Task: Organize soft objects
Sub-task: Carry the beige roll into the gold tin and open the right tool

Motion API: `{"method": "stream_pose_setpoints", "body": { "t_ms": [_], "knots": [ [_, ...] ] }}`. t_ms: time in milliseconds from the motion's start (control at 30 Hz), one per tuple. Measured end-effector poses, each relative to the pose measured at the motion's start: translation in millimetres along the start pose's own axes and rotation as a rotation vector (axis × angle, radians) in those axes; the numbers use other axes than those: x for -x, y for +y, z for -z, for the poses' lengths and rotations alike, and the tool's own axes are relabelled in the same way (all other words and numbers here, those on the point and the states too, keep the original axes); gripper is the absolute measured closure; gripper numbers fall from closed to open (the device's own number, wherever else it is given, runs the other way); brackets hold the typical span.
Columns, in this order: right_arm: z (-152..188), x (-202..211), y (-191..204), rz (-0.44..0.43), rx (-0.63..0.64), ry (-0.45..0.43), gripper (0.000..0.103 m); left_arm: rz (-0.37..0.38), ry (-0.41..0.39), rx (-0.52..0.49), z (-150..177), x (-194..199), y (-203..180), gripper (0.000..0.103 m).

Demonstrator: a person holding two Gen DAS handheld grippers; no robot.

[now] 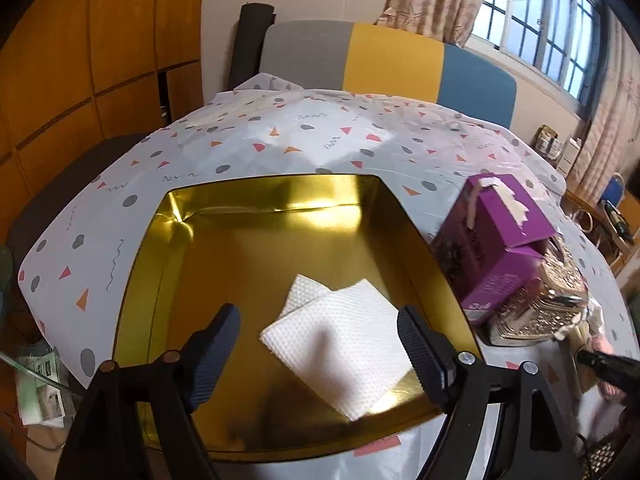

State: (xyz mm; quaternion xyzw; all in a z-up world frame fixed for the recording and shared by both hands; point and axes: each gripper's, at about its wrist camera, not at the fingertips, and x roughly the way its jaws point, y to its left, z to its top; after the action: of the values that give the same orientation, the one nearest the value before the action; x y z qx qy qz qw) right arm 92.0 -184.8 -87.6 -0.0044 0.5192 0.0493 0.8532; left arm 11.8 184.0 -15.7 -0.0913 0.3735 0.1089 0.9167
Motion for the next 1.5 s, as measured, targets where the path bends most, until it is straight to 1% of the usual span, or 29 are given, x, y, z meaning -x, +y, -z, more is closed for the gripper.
{"method": "stream_pose_setpoints", "body": {
  "t_ms": [33, 100, 167, 200, 300, 367, 467, 700, 800, 900, 1000, 1067, 1167, 1200, 1233, 1267, 1300, 1333, 1433, 1500],
  "knots": [
    [-1, 6, 0, -0.017, -0.004, -0.009, 0.078, 0.005, -0.001, -0.004, 1, 1, -3, 0.021],
    [-2, 12, 1, -0.015, 0.01, -0.023, 0.079, 0.013, 0.0, -0.011, 2, 2, -6, 0.02],
    [-1, 11, 1, 0.0, 0.021, -0.013, 0.082, 0.021, 0.002, -0.021, 4, 3, -9, 0.02],
    [-1, 11, -1, -0.005, 0.012, -0.008, 0.085, 0.022, 0.0, -0.027, 5, 4, -11, 0.02],
    [-2, 16, -5, -0.046, -0.018, -0.019, 0.086, 0.03, 0.007, -0.036, 8, 3, -13, 0.019],
    [-5, 22, -6, -0.049, -0.014, -0.035, 0.086, 0.039, 0.015, -0.029, 10, 2, -14, 0.019],
    [-8, 24, -14, -0.072, -0.052, -0.031, 0.087, 0.047, 0.016, -0.029, 12, 3, -14, 0.019],
    [-22, 56, -27, -0.151, -0.111, -0.11, 0.087, 0.054, 0.028, -0.023, 15, 2, -14, 0.019],
    [-37, 70, -23, -0.161, -0.092, -0.15, 0.087, 0.053, 0.032, -0.022, 16, 2, -12, 0.019],
    [-60, 82, -13, -0.184, -0.072, -0.194, 0.087, 0.05, 0.036, -0.012, 18, 2, -8, 0.018],
    [-85, 97, 9, -0.223, -0.031, -0.249, 0.087, 0.042, 0.039, -0.002, 19, 2, -3, 0.018],
    [-100, 110, 31, -0.271, 0.003, -0.289, 0.087, 0.037, 0.037, 0.006, 19, 3, 1, 0.017],
    [-125, 127, 79, -0.373, 0.081, -0.347, 0.087, 0.029, 0.035, 0.015, 19, 4, 7, 0.017],
    [-128, 131, 88, -0.397, 0.095, -0.354, 0.087, 0.027, 0.034, 0.021, 19, 5, 9, 0.017],
    [-134, 134, 107, -0.447, 0.123, -0.362, 0.087, 0.022, 0.033, 0.028, 20, 5, 13, 0.016],
    [-137, 135, 119, -0.476, 0.142, -0.364, 0.087, 0.017, 0.034, 0.033, 20, 6, 15, 0.014],
    [-140, 136, 143, -0.517, 0.184, -0.361, 0.087, 0.014, 0.035, 0.039, 21, 5, 18, 0.013],
    [-140, 135, 157, -0.538, 0.212, -0.35, 0.087, 0.011, 0.039, 0.048, 21, 5, 22, 0.013],
    [-136, 118, 211, -0.575, 0.295, -0.288, 0.087, 0.0, 0.045, 0.07, 22, 4, 31, 0.013],
    [-132, 103, 232, -0.585, 0.318, -0.244, 0.087, -0.006, 0.045, 0.078, 23, 3, 36, 0.013]
  ]
}}
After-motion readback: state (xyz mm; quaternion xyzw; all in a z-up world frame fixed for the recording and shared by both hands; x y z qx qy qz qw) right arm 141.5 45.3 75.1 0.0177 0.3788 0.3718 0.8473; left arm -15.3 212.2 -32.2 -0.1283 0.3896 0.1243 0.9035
